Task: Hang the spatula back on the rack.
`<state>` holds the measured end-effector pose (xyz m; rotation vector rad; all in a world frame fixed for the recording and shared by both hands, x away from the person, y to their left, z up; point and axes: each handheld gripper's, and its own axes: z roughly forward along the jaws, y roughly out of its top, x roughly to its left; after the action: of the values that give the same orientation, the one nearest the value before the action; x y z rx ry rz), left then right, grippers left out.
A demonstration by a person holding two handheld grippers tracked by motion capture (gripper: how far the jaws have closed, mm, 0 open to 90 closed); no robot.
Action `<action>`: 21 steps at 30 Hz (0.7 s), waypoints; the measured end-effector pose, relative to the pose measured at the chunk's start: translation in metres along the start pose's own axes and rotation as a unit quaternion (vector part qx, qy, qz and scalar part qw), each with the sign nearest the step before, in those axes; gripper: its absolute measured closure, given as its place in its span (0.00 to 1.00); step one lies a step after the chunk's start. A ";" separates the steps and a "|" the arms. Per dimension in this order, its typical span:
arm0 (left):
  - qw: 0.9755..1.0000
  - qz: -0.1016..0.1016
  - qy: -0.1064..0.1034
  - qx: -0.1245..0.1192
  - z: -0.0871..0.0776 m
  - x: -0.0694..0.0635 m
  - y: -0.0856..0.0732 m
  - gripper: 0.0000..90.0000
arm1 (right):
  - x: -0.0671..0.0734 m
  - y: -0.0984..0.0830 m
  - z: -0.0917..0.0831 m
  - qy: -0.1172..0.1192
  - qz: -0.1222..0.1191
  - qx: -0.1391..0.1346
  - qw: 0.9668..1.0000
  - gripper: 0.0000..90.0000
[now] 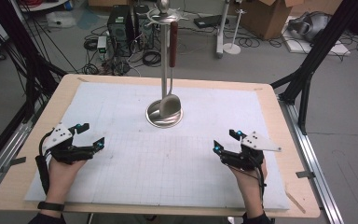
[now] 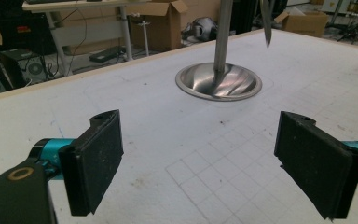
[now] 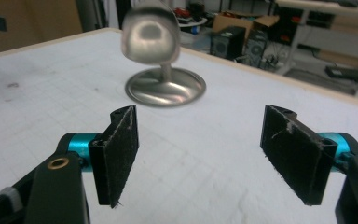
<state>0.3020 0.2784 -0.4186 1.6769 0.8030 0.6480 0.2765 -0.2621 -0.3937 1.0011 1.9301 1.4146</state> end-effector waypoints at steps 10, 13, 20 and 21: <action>1.000 0.001 0.000 0.004 0.002 -0.006 -0.005 0.18 | -0.015 -0.027 -0.016 -0.023 0.015 0.004 1.000 0.30; 1.000 0.003 0.003 0.002 0.001 -0.006 -0.007 0.18 | -0.017 -0.027 -0.018 -0.025 0.013 -0.002 1.000 0.30; 1.000 -0.002 0.010 0.002 0.000 -0.005 -0.011 0.18 | -0.020 -0.026 -0.017 -0.034 0.016 0.008 0.999 0.30; 1.000 -0.003 0.008 0.002 0.000 -0.005 -0.011 0.18 | -0.020 -0.026 -0.016 -0.032 0.018 0.007 0.999 0.30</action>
<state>0.2966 0.2762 -0.4292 1.6741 0.8224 0.6569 0.2690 -0.2924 -0.4139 1.0800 1.8860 1.3735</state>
